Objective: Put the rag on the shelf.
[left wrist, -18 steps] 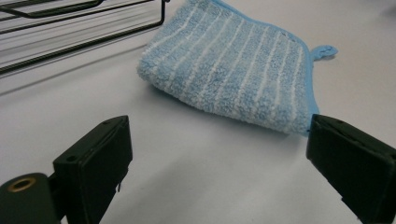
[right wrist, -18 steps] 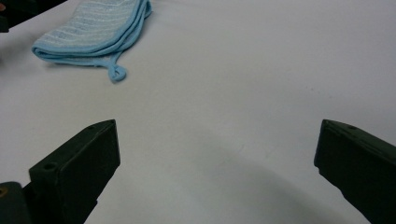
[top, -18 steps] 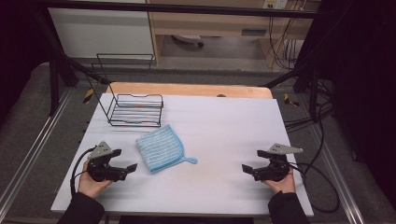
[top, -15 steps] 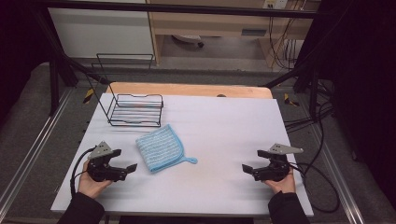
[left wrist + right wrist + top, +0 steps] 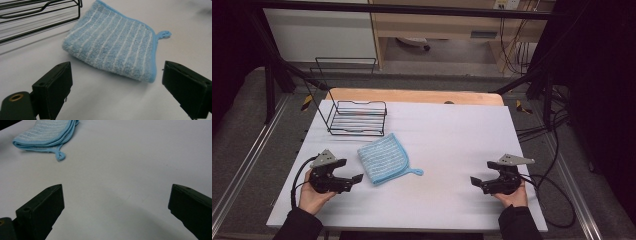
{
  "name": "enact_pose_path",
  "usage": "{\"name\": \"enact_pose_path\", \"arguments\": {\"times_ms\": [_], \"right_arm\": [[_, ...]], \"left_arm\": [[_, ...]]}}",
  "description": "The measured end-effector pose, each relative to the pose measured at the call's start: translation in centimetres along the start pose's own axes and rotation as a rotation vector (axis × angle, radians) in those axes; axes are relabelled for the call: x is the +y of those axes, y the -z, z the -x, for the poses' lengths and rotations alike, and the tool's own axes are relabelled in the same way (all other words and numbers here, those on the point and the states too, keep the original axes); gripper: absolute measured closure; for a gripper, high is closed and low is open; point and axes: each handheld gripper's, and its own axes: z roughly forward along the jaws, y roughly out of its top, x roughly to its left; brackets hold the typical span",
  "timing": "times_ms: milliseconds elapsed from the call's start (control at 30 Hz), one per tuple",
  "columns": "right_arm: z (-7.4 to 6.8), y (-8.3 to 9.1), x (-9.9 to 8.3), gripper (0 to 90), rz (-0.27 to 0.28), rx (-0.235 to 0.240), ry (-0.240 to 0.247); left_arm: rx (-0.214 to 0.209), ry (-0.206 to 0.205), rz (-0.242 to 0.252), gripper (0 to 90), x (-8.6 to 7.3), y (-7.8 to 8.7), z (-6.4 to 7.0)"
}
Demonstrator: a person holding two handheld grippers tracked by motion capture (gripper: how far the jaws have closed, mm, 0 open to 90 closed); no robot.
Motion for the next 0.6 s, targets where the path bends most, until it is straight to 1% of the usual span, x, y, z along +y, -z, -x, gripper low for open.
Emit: {"name": "enact_pose_path", "arguments": {"times_ms": [67, 133, 300, 433, 533, 567, 600], "right_arm": [[0.0, 0.0, 0.0, 1.0, -0.002, -0.001, 0.002], [0.0, 0.0, 0.0, 1.0, -0.005, -0.002, -0.001], [-0.1, -0.1, 0.1, 1.1, -0.006, -0.005, 0.006], [-0.2, -0.2, 0.0, 1.1, -0.013, -0.005, 0.005], [-0.2, -0.2, 0.0, 1.1, -0.016, -0.006, 0.005], [-0.2, -0.2, 0.0, 1.1, -0.016, -0.006, 0.005], [-0.2, -0.3, 0.0, 1.2, -0.019, -0.005, 0.006]], "left_arm": [[-0.003, -0.002, -0.002, 10.8, 0.2, -0.1, 0.2], [-0.011, -0.007, -0.015, 12.7, 0.9, -0.6, 1.0], [-0.010, -0.038, -0.057, 19.0, 1.8, -1.7, 2.5], [-0.007, -0.065, -0.098, 26.4, 2.4, -2.9, 3.8], [-0.009, -0.086, -0.137, 35.7, 2.7, -3.9, 4.8], [-0.009, -0.086, -0.137, 38.4, 2.7, -3.9, 4.8], [-0.015, -0.098, -0.162, 41.3, 2.8, -4.7, 5.2]]}}
